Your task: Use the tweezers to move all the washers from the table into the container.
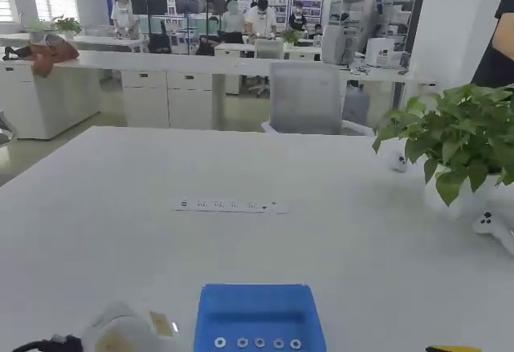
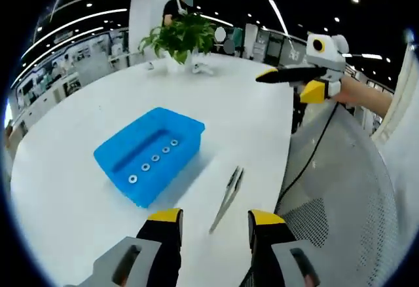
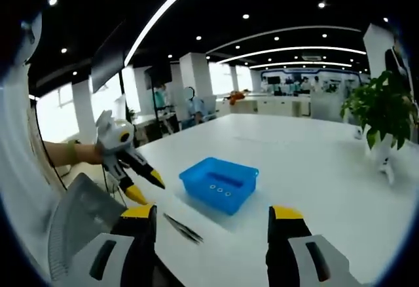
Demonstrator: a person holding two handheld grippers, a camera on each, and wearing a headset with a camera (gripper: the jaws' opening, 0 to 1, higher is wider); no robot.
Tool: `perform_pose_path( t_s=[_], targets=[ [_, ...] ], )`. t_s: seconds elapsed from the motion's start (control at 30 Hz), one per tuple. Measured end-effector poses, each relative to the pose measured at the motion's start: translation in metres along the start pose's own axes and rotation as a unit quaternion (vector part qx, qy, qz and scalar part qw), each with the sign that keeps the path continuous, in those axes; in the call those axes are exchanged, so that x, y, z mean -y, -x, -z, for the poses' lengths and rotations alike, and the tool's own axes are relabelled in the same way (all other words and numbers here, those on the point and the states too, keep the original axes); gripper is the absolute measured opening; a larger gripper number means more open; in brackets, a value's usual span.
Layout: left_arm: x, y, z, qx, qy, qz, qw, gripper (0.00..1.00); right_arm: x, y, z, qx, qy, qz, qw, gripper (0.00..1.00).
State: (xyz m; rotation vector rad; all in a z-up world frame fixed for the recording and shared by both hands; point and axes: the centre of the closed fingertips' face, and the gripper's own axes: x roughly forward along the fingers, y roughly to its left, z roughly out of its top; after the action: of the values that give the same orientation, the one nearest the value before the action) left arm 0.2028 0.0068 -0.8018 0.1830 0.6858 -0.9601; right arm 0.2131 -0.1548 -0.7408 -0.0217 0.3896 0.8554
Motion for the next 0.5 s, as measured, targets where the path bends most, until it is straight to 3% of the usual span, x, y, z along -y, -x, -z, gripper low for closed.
perform_pose_path(
  t_s=[0.1, 0.17, 0.23, 0.37, 0.47, 0.5],
  targets=[
    [-0.004, 0.017, -0.017, 0.069, 0.044, -0.033, 0.9961, 0.48, 0.0, 0.003, -0.004, 0.01, 0.006, 0.004, 0.9999, 0.75],
    [-0.008, 0.03, -0.028, 0.109, 0.065, -0.062, 0.9899, 0.56, 0.002, 0.003, -0.006, 0.015, 0.01, 0.007, 0.9998, 0.79],
    [-0.009, 0.04, -0.035, 0.131, 0.074, -0.081, 0.9853, 0.62, 0.005, 0.003, -0.008, 0.014, 0.013, 0.009, 0.9998, 0.82],
    [-0.015, 0.061, -0.053, 0.179, 0.074, -0.136, 0.9717, 0.7, 0.01, 0.003, -0.015, 0.025, 0.011, 0.006, 0.9996, 0.9],
    [-0.019, 0.072, -0.059, 0.197, 0.089, -0.177, 0.9602, 0.78, 0.016, 0.005, -0.022, 0.031, -0.005, 0.01, 0.9995, 0.95],
    [-0.018, 0.078, -0.063, 0.214, 0.089, -0.19, 0.9541, 0.81, 0.018, 0.006, -0.026, 0.042, 0.0, 0.01, 0.9991, 0.97]
  ],
)
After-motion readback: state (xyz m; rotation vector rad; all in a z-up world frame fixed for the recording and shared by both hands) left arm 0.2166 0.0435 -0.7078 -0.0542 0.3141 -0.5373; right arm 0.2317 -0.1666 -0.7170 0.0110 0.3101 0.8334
